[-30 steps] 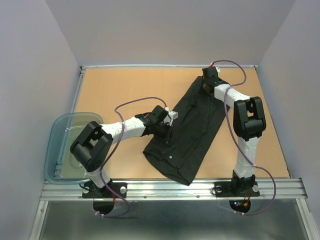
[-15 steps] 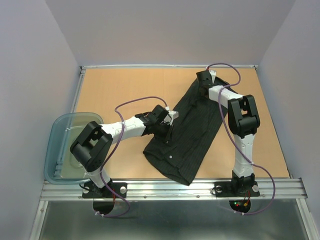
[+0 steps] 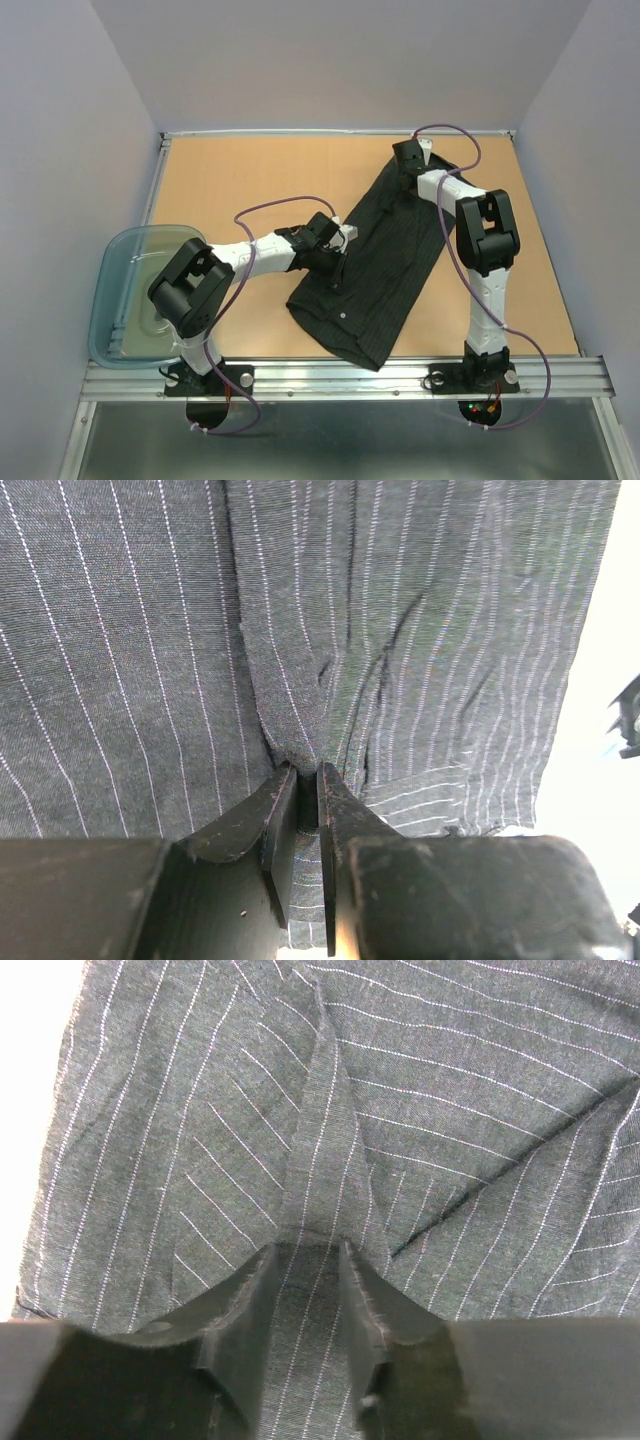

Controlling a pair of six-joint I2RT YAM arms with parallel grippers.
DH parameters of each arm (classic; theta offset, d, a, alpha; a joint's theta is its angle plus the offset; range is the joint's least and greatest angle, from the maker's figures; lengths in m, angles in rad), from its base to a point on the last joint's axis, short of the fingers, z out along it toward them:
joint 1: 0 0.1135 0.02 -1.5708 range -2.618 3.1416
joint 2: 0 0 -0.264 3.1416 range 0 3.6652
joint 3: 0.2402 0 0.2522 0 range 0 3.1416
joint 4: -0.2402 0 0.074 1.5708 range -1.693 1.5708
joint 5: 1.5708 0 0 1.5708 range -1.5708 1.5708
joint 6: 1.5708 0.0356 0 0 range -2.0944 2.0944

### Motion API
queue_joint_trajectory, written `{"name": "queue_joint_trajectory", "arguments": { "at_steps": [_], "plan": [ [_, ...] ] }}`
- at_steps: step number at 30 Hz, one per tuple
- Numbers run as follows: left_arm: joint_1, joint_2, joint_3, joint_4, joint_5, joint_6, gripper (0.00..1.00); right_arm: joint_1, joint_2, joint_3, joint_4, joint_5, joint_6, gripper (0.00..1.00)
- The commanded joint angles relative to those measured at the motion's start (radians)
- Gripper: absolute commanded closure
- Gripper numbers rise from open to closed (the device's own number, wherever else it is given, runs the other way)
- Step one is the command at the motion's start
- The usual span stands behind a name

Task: Fold and stack the long sleeve shirts
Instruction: Fold the shirt

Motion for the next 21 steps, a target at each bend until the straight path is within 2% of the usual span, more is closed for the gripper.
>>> {"name": "queue_joint_trajectory", "arguments": {
  "at_steps": [1,7,13,21],
  "plan": [
    [-0.01,0.01,0.036,0.01,0.015,0.01,0.76,0.012,0.018,0.081,0.0,0.021,-0.018,0.59],
    [-0.01,0.019,0.03,0.018,0.008,0.009,0.76,0.041,0.034,0.113,0.0,0.027,-0.034,0.56],
    [-0.011,0.016,0.028,0.019,0.01,0.007,0.76,0.049,0.04,0.1,-0.002,0.086,-0.037,0.63],
    [-0.011,0.016,0.025,0.019,0.008,0.007,0.76,0.049,0.04,0.069,-0.009,0.158,-0.061,0.65]
  ]
}}
